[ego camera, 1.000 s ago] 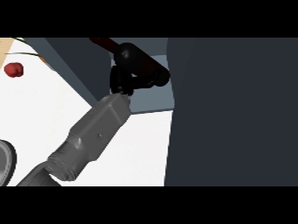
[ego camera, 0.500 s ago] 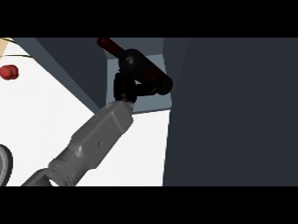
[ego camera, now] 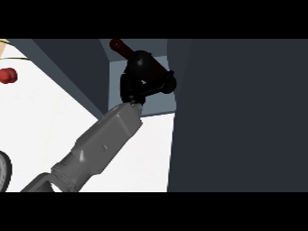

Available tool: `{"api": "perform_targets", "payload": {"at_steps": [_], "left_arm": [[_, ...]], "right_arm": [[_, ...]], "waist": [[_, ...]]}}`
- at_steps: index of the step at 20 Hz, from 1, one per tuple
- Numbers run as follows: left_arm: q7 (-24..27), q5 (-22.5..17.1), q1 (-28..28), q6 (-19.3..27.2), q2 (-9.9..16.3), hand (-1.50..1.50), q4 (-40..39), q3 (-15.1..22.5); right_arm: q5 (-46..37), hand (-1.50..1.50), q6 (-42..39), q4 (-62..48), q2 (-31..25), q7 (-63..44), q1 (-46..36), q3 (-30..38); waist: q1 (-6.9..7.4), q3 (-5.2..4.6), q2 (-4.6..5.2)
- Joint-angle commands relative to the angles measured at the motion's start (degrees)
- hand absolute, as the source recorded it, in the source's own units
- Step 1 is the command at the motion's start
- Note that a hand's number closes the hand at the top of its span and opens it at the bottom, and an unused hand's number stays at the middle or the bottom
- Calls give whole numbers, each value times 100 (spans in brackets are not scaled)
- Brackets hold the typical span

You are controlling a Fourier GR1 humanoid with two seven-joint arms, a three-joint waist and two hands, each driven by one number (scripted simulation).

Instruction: Pick up the wine, place it into the cabinet and close the cabinet

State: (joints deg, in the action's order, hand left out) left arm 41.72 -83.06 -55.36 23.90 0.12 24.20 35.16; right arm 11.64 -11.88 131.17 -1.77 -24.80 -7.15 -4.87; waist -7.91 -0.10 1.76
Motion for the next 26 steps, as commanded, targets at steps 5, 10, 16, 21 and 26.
{"api": "perform_targets", "payload": {"at_steps": [5, 10, 16, 21, 26], "left_arm": [[326, -519, -82, 56, -12, -150, -155, 168], [363, -622, -139, 356, -12, -150, -259, 467], [305, -290, -466, 580, -12, -150, -437, 974], [378, -244, -452, 398, -12, -150, -408, 1170], [888, -346, -271, 265, -12, -150, -351, 1171]], "right_arm": [[-90, -150, 60, 103, 45, -61, -25, -123], [109, -150, 15, 46, -28, -15, -54, 120], [107, -150, 13, -16, -8, -37, -46, 57], [-186, -150, 142, 179, 72, -143, 59, -183], [49, -150, -58, 91, -72, 72, 239, 108]], "waist": [[-63, -3, 28], [-29, 4, 23], [52, 5, 14], [156, 2, -21], [178, 6, -16]]}}
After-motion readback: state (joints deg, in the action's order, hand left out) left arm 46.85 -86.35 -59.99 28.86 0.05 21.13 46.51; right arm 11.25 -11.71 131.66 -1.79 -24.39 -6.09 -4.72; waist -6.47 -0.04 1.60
